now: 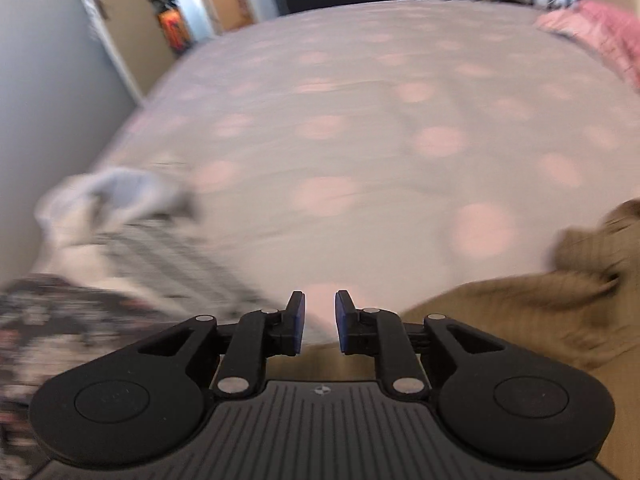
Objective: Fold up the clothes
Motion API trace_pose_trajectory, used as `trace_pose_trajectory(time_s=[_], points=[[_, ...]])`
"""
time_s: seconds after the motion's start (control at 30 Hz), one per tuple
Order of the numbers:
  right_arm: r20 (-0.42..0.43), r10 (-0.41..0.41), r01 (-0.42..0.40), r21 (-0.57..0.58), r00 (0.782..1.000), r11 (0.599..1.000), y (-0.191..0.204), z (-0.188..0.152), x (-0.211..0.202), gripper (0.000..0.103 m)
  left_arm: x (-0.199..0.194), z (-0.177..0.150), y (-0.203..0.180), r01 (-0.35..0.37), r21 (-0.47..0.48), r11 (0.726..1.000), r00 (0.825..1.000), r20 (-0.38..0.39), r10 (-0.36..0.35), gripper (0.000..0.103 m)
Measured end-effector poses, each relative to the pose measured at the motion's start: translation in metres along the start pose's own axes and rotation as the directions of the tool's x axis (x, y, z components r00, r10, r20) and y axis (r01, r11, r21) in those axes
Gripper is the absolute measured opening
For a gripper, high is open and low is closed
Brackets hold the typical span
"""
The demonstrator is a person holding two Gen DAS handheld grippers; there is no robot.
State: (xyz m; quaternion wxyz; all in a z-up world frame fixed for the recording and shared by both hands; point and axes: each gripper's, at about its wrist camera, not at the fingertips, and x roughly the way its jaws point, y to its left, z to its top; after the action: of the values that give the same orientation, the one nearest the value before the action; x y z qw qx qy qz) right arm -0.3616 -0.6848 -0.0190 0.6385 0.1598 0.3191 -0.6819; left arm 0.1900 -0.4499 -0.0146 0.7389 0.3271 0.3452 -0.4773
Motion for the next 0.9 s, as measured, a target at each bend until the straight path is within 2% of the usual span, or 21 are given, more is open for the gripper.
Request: trace_pose_trajectory(time_s=[0.1,0.17,0.23,0.4,0.53,0.6,0.73,0.8,0.83,0.87,0.9], points=[[-0.007,0.161,-0.161,-0.060,0.987,0.985,0.043,0.005,-0.012,0.033,0.009,0.014,-0.036,0.085,0.008,0.996,0.996,-0.007,-0.085,0.018],[-0.038,0.279,-0.281,-0.093,0.960,0.955,0.077,0.007,-0.019,0.033,0.014,0.024,-0.059,0.145,0.007,0.989,0.989,-0.013,-0.145,0.019],[-0.066,0.364,-0.370,-0.129,0.929,0.920,0.111,0.007,-0.024,0.033,0.020,0.035,-0.081,0.202,-0.001,0.979,0.979,-0.016,-0.202,0.019],[-0.121,0.493,-0.508,-0.207,0.862,0.836,0.183,0.002,-0.037,0.033,0.043,0.057,-0.124,0.291,-0.014,0.957,0.954,-0.066,-0.291,0.019],[-0.155,0.533,-0.555,-0.224,0.832,0.801,0.215,-0.003,-0.039,0.036,0.074,0.063,-0.140,0.284,-0.064,0.957,0.947,-0.140,-0.290,0.024],[-0.173,0.538,-0.565,-0.233,0.825,0.792,0.229,-0.006,-0.033,0.039,0.089,0.061,-0.141,0.265,-0.120,0.957,0.943,-0.177,-0.283,0.024],[-0.223,0.533,-0.576,-0.247,0.816,0.779,0.251,-0.014,-0.017,0.039,0.114,0.053,-0.138,0.299,-0.236,0.925,0.901,-0.251,-0.355,0.024],[-0.258,0.495,-0.554,-0.270,0.830,0.788,0.261,-0.019,-0.005,0.036,0.118,0.049,-0.139,0.299,-0.233,0.925,0.897,-0.263,-0.356,0.022],[-0.278,0.482,-0.550,-0.280,0.831,0.787,0.264,-0.022,0.000,0.032,0.118,0.048,-0.140,0.301,-0.213,0.930,0.900,-0.259,-0.350,0.018],[-0.298,0.470,-0.548,-0.290,0.831,0.785,0.266,-0.025,0.003,0.016,0.117,0.048,-0.141,0.307,-0.197,0.931,0.900,-0.258,-0.351,0.009],[-0.312,0.460,-0.545,-0.297,0.832,0.784,0.267,-0.027,0.006,0.005,0.116,0.049,-0.141,0.311,-0.193,0.931,0.901,-0.252,-0.353,0.004]])
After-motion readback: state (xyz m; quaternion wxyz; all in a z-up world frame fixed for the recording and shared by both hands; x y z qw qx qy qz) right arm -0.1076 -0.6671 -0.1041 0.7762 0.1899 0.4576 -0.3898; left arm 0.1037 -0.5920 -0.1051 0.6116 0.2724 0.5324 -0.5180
